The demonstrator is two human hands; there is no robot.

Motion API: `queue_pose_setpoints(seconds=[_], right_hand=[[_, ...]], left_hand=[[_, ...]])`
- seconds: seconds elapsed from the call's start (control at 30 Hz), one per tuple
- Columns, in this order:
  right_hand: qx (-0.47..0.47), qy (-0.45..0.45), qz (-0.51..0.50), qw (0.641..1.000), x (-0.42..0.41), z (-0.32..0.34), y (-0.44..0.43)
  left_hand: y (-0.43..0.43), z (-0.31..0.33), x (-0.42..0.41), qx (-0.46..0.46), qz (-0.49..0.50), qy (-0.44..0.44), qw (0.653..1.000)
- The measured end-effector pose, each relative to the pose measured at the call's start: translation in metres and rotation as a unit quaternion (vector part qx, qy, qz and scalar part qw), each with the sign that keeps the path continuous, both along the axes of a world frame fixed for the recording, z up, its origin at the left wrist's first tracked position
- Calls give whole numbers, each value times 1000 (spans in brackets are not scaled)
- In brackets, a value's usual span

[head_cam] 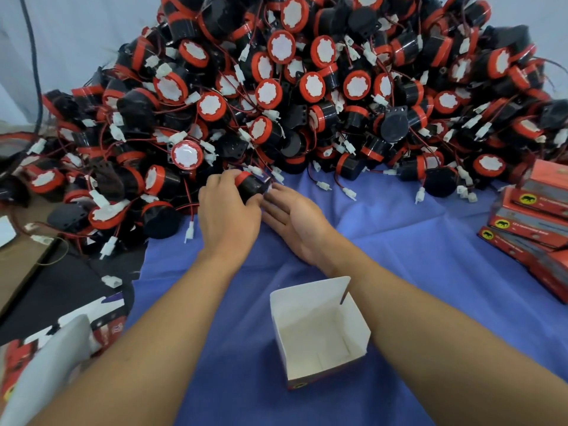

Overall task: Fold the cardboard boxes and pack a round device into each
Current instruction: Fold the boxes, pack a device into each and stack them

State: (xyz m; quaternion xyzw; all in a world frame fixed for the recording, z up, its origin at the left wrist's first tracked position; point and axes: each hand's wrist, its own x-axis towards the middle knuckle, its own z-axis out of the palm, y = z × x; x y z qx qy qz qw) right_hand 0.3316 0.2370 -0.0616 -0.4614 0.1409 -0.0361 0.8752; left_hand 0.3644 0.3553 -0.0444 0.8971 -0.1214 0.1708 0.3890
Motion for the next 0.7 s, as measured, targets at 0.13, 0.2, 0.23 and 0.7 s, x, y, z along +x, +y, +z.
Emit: queue_pose_setpoints(seconds=[0.13,0.2,0.23,0.7], right_hand=[[-43,-19,-2,999,-24,22,-10],[-73,-40,28,996,-41,35,-14],[-84,-52,37,994,-50,41,-15],[-288,-130,17,949,-186,89,-21]], left_hand=[[6,18,-31,-60,-48,-20,997],[8,29,-49,-87,-80,-24,993],[10,34,-59,-101,-97,-24,990],[41,73,-174,-264,-250,62,929]])
